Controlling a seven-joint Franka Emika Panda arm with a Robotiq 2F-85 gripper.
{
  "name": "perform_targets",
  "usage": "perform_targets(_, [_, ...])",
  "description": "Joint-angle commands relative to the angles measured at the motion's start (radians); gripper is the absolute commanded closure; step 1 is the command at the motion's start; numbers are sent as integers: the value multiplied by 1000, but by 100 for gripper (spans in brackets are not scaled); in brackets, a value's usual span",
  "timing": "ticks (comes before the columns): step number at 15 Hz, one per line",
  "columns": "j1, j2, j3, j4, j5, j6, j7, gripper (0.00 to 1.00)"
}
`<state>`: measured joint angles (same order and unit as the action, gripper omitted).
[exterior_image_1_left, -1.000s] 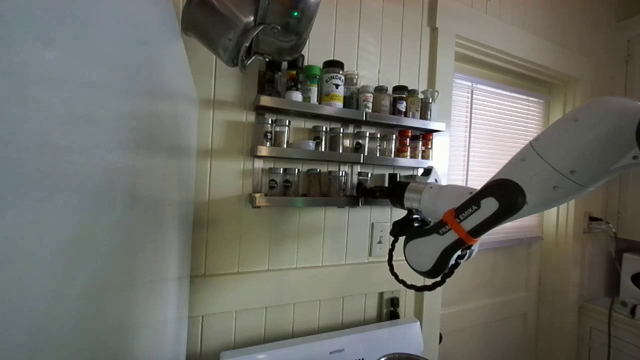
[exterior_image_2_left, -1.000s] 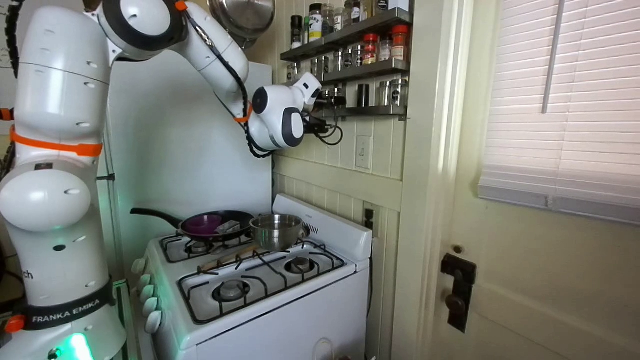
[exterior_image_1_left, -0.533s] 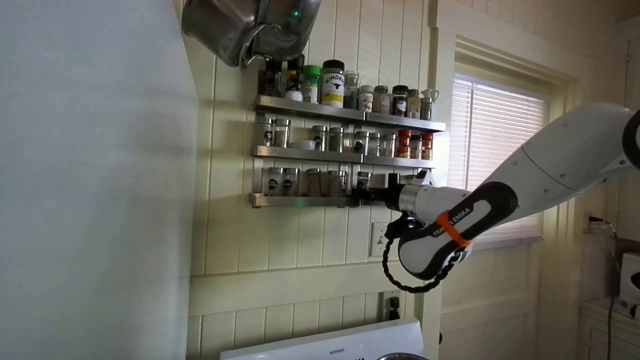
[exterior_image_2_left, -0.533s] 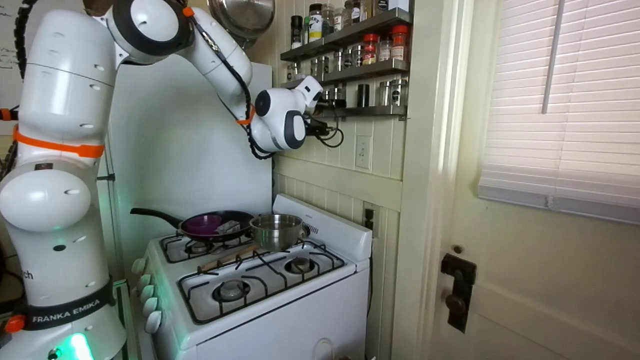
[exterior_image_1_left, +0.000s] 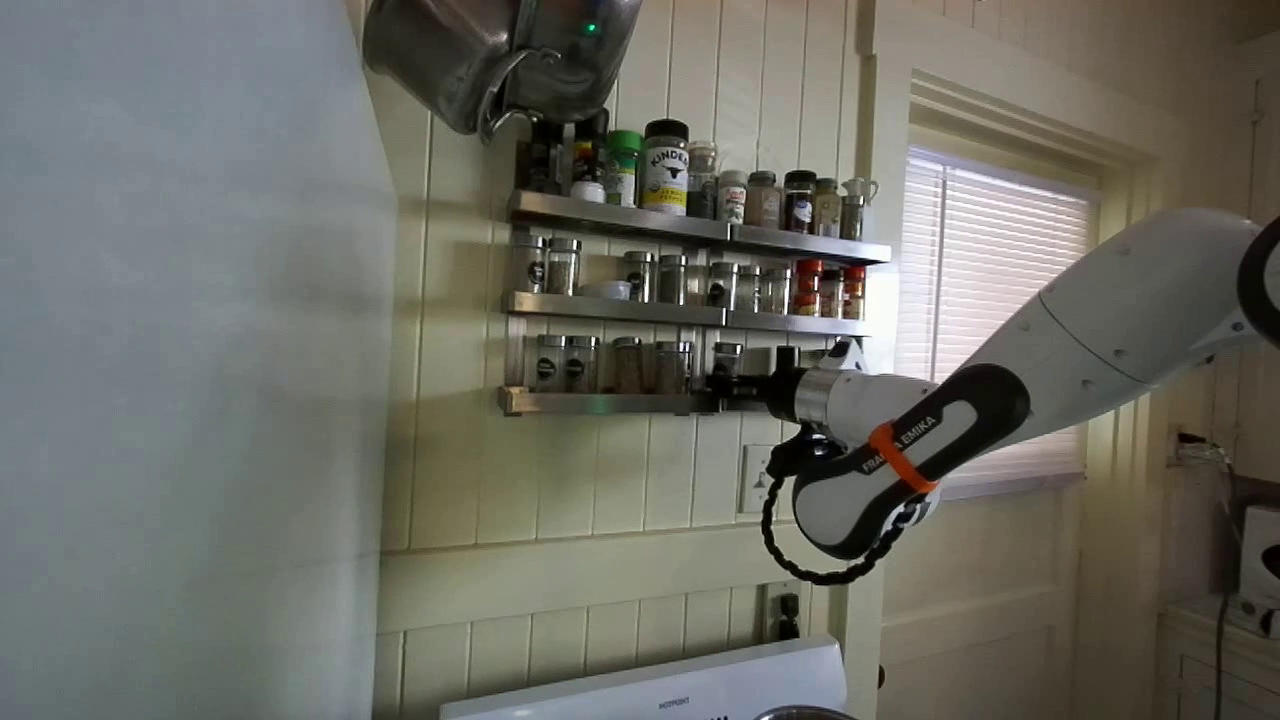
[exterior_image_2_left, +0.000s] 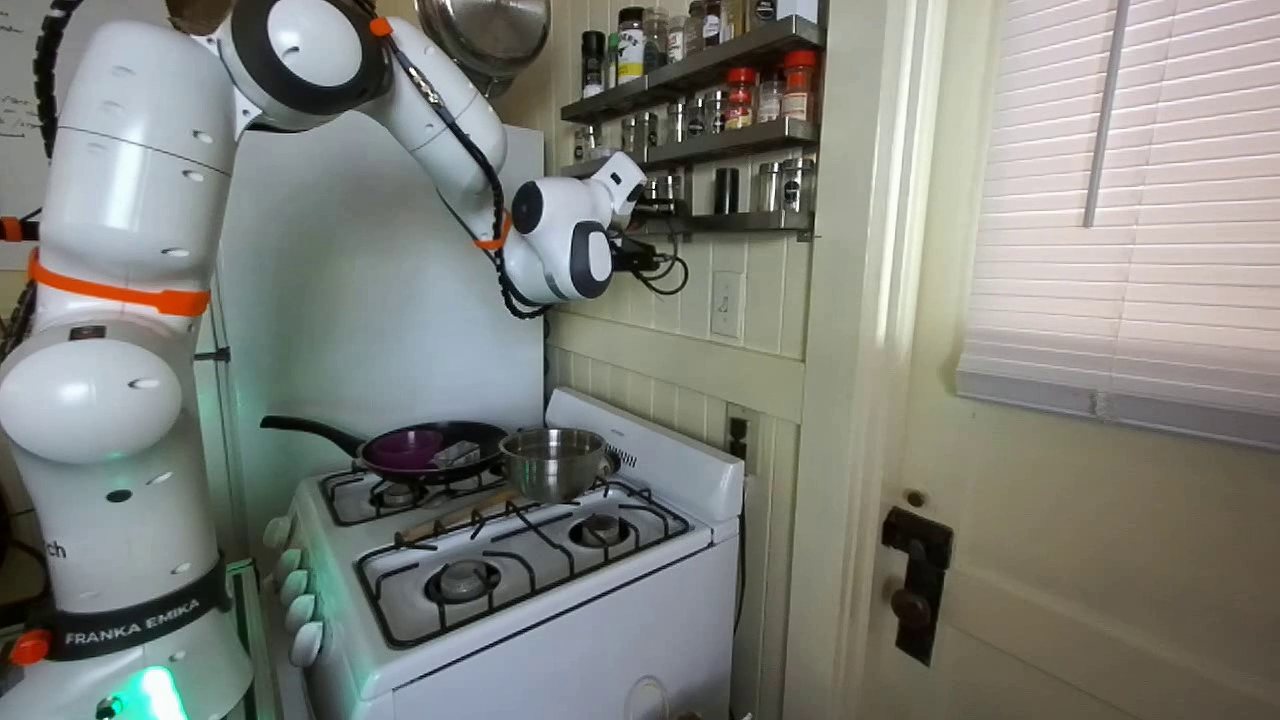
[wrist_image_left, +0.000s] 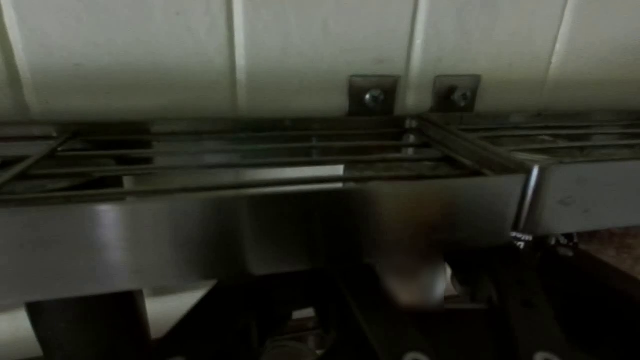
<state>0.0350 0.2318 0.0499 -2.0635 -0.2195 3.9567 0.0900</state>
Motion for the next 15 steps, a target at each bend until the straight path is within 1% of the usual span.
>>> perform_targets(1, [-3,12,7,18,2,-12,-15,77])
perform_targets(3, [-3,10,6,17,5,1,-19,77])
perform_targets(7, [-6,3,8,9,-9,62,-18,77])
perform_targets(15, [-13,8,-3,1,-5,132,-21,77])
